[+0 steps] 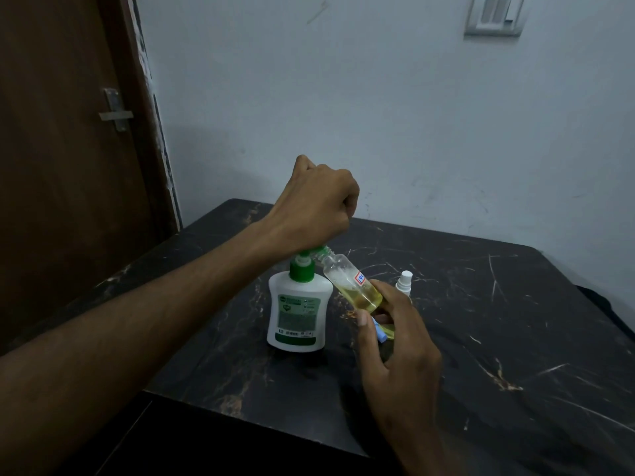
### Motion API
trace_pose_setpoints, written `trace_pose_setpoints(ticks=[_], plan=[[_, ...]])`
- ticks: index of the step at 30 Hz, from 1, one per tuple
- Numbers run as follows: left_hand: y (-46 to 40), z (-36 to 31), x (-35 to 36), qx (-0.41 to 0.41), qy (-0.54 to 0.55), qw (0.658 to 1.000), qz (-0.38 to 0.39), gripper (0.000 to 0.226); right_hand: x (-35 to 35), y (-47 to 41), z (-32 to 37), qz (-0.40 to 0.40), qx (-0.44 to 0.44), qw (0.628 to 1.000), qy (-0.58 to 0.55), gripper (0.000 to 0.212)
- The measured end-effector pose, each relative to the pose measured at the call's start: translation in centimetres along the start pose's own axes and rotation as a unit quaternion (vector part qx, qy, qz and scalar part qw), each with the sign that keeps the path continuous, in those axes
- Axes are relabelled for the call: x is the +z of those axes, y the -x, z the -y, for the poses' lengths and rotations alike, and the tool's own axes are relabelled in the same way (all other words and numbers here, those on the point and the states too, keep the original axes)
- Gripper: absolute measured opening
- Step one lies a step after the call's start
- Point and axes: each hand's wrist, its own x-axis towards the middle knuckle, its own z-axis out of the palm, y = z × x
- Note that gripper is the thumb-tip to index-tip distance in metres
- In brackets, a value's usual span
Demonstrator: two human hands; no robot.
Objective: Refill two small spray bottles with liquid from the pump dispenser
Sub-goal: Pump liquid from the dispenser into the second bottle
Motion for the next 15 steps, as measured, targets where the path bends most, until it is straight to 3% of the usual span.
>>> trace_pose_setpoints(ticks=[15], plan=[[0.27, -0.11, 0.18, 0.007, 0.004, 1.000, 0.005, 0.026, 0.02, 0.04, -0.03, -0.002, 0.000, 1.000, -0.002, 0.037]])
